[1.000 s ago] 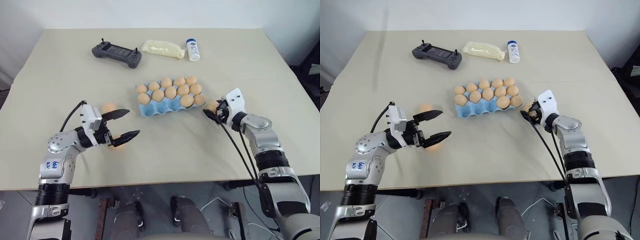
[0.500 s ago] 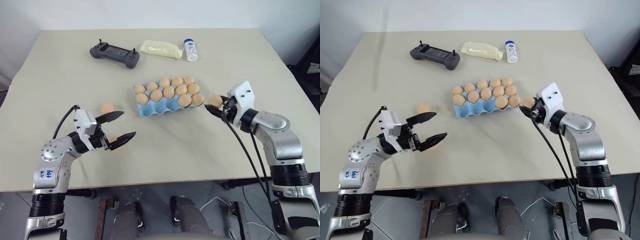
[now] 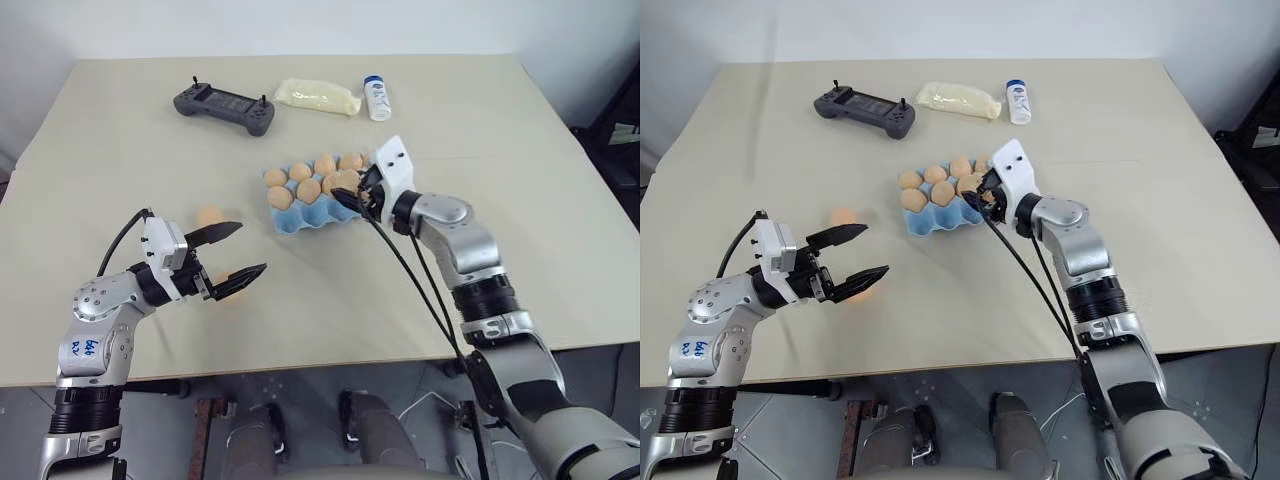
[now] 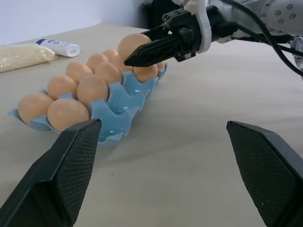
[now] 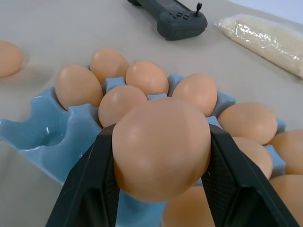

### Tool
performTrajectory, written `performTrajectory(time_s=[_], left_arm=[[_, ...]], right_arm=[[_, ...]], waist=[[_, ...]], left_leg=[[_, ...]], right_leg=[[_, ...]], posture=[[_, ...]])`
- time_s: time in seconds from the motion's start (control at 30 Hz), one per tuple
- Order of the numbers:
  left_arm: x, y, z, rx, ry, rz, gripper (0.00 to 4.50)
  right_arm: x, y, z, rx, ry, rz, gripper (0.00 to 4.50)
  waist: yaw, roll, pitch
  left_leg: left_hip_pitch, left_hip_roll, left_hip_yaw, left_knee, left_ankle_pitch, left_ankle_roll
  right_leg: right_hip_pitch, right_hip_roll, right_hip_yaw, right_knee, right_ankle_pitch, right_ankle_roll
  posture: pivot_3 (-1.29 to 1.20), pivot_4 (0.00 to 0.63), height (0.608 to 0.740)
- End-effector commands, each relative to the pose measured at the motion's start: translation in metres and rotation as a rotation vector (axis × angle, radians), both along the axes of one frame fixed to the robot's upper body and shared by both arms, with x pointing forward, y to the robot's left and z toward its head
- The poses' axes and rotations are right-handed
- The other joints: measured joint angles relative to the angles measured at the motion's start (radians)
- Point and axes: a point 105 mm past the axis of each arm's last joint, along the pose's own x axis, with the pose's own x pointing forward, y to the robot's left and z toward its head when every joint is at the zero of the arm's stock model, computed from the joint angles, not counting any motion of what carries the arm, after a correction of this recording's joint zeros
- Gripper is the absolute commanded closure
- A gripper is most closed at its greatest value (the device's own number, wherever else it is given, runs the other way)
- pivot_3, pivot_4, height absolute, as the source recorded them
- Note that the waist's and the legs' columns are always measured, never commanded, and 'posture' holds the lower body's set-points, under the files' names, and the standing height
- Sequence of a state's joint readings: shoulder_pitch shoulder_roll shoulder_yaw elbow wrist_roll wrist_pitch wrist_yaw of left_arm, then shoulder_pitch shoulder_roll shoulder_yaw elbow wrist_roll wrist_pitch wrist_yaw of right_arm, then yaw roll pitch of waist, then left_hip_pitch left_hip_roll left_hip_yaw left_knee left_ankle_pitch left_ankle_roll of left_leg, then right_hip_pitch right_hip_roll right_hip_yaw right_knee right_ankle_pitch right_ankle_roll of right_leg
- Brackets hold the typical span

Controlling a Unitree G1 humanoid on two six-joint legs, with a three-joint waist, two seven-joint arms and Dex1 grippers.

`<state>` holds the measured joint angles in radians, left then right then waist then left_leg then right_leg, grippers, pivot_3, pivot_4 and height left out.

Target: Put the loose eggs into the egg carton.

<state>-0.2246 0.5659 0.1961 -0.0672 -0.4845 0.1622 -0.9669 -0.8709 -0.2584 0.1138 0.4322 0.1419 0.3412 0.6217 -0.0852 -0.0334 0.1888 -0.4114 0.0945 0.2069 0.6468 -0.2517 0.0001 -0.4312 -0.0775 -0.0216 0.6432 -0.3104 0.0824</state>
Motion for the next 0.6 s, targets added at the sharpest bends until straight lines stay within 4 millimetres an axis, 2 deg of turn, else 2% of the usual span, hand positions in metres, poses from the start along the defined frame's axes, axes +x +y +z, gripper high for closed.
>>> performTrajectory(time_s=[0.03,0.07,0.17,0.3,0.33,0.5,0.6], left_arm=[[-0.004,0.001,0.009,0.014,-0.049,0.005,0.0],[-0.005,0.002,0.009,0.015,-0.049,0.009,0.0],[-0.004,0.002,0.009,0.015,-0.054,0.019,0.0],[-0.004,0.002,0.011,0.015,-0.059,0.026,0.0],[-0.004,0.002,0.011,0.017,-0.061,0.029,0.0],[-0.003,0.004,0.015,0.018,-0.079,0.057,0.0],[-0.002,0.007,0.021,0.019,-0.098,0.096,0.0]], right_arm=[[0.0,0.009,0.016,0.01,-0.062,0.04,2.57],[-0.001,0.012,0.015,0.006,-0.061,0.052,2.57],[-0.002,0.016,0.012,-0.009,-0.053,0.076,1.67],[-0.005,0.018,0.013,-0.017,-0.054,0.094,0.25],[-0.005,0.018,0.014,-0.017,-0.057,0.097,0.03],[-0.01,0.015,0.027,-0.003,-0.091,0.122,0.03],[-0.014,0.007,0.038,0.014,-0.127,0.134,0.03]], waist=[[-0.001,0.0,0.0],[-0.001,0.0,0.0],[-0.003,0.0,0.0],[-0.003,0.0,0.0],[-0.003,0.0,0.0],[-0.002,0.0,0.0],[-0.001,0.0,0.0]], left_leg=[[0.0,0.0,0.0,0.0,0.0,0.0],[0.0,0.0,0.0,0.0,0.0,0.0],[0.0,0.001,0.0,0.0,0.0,-0.001],[0.0,0.002,0.0,0.0,0.0,-0.002],[0.0,0.002,0.0,0.0,0.0,-0.002],[0.0,0.002,0.0,0.0,0.0,-0.003],[0.0,0.002,0.0,-0.001,0.0,-0.002]], right_leg=[[0.0,0.0,0.0,0.0,0.0,0.0],[0.0,0.0,0.0,0.0,0.0,0.0],[-0.001,0.0,0.0,0.001,0.0,0.0],[-0.001,0.001,0.0,0.002,0.0,0.0],[-0.001,0.001,0.0,0.002,0.0,0.0],[-0.002,0.0,0.0,0.001,0.0,0.0],[-0.002,0.0,0.0,0.001,0.0,0.0]], posture=[[0.0,0.15,0.74],[0.0,0.15,0.74],[0.0,0.15,0.74],[0.0,0.15,0.74],[0.0,0.15,0.74],[0.0,0.15,0.74],[0.0,0.15,0.74]])
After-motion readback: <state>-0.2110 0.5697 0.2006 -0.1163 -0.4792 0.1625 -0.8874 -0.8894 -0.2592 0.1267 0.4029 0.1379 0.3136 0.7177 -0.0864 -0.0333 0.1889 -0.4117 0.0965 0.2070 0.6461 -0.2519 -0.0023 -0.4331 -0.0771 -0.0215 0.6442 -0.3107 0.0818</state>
